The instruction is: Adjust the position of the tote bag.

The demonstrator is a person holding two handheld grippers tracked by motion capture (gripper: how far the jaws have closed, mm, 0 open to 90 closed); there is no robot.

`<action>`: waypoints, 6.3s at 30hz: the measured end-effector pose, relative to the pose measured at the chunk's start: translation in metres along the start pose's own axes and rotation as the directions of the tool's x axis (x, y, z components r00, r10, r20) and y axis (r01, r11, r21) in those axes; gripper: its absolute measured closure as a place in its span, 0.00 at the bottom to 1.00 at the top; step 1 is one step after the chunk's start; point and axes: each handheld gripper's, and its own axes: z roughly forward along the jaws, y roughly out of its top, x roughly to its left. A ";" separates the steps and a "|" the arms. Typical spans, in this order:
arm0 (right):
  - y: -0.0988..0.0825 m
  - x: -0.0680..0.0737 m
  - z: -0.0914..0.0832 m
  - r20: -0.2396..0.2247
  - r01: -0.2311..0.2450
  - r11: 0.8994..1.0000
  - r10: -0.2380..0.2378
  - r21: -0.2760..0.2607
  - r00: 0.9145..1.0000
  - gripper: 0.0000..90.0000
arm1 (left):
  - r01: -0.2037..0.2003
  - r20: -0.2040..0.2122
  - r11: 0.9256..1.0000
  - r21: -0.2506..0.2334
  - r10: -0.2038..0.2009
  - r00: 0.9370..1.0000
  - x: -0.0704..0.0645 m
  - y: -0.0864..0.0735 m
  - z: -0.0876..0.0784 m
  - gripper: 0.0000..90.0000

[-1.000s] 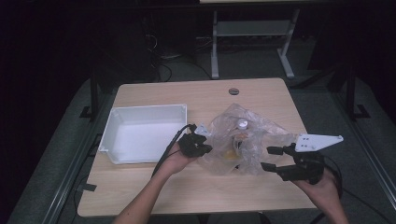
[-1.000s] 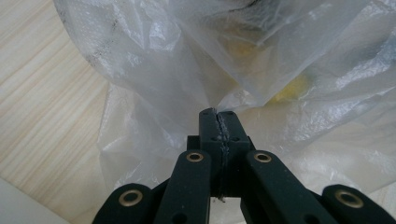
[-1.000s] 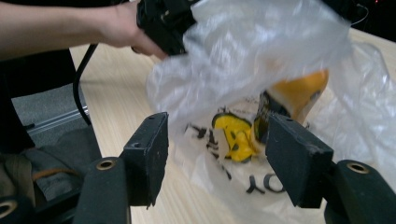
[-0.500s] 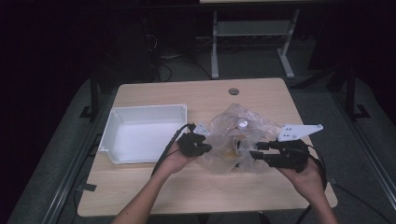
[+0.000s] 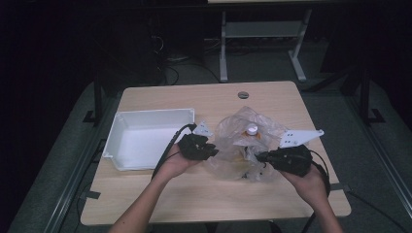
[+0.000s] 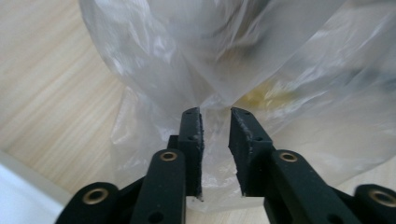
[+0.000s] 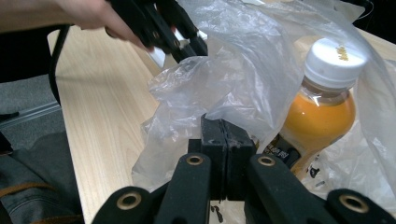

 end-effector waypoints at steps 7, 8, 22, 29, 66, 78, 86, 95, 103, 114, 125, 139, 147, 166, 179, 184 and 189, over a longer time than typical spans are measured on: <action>0.000 -0.001 0.006 0.010 0.001 1.000 -0.001 0.009 1.000 0.99 | -0.022 0.034 0.999 -0.037 0.023 0.999 -0.008 0.013 -0.016 0.65; 0.000 -0.001 0.007 0.010 0.002 1.000 -0.002 0.010 1.000 0.99 | -0.027 0.036 0.999 -0.045 0.028 0.999 -0.009 0.016 -0.018 0.63; 0.000 -0.001 0.012 0.003 0.003 1.000 -0.003 0.015 1.000 0.99 | -0.103 0.039 0.990 -0.098 0.108 0.993 -0.031 0.047 -0.035 0.52; -0.001 -0.001 0.013 -0.002 0.005 1.000 -0.005 0.011 1.000 0.99 | -0.130 0.043 0.987 -0.093 0.134 0.990 -0.038 0.056 -0.035 0.48; -0.012 -0.029 -0.038 0.028 -0.041 0.998 0.042 -0.050 0.999 0.59 | -0.144 0.002 0.989 -0.022 0.144 0.990 -0.027 0.048 -0.005 0.99; -0.018 -0.069 -0.044 0.094 -0.071 0.997 0.071 -0.008 0.993 0.55 | -0.143 -0.001 0.989 -0.022 0.143 0.990 -0.024 0.045 -0.006 0.99; -0.016 -0.098 -0.021 0.120 -0.053 0.990 0.038 0.127 0.992 0.52 | -0.150 -0.001 0.989 -0.018 0.150 0.989 -0.022 0.045 -0.005 0.99; -0.017 -0.109 -0.001 0.102 -0.025 0.971 0.001 0.239 0.995 0.73 | -0.147 -0.015 0.989 -0.005 0.147 0.989 -0.017 0.043 -0.005 0.99; -0.016 -0.110 0.005 0.100 -0.026 0.971 0.002 0.239 0.995 0.98 | -0.129 -0.042 0.991 0.017 0.130 0.991 -0.008 0.038 0.001 0.99; -0.029 -0.113 0.020 0.083 -0.111 0.961 0.093 0.253 0.992 0.99 | -0.077 -0.055 0.995 0.066 0.081 0.995 0.001 0.020 0.017 1.00; -0.048 -0.114 0.027 0.081 -0.154 0.942 0.136 0.297 0.987 0.99 | -0.067 -0.062 0.992 0.104 0.074 0.995 -0.004 0.008 0.030 1.00; -0.072 -0.113 0.036 0.077 -0.204 0.921 0.189 0.331 0.979 0.99 | -0.098 -0.070 0.981 0.166 0.111 0.991 -0.014 -0.001 0.046 1.00; -0.084 -0.113 0.035 0.071 -0.222 0.916 0.211 0.335 0.975 0.99 | -0.094 -0.068 0.980 0.177 0.108 0.992 -0.018 -0.002 0.055 1.00; -0.099 -0.111 0.023 0.096 -0.228 0.914 0.208 0.336 0.973 0.99 | -0.073 -0.057 0.979 0.188 0.085 0.995 -0.021 -0.005 0.069 1.00; -0.089 -0.101 0.000 0.102 -0.236 0.950 0.219 0.205 0.970 0.78 | -0.060 -0.064 0.987 0.147 0.070 0.995 -0.018 -0.005 0.059 1.00; -0.067 -0.082 -0.008 0.095 -0.178 0.971 0.164 0.163 0.982 0.69 | -0.068 -0.061 0.988 0.141 0.077 0.995 -0.019 -0.004 0.057 1.00; -0.052 -0.067 -0.010 0.065 -0.107 0.985 0.099 0.135 0.993 0.67 | -0.061 -0.059 0.989 0.133 0.070 0.996 -0.019 -0.004 0.056 1.00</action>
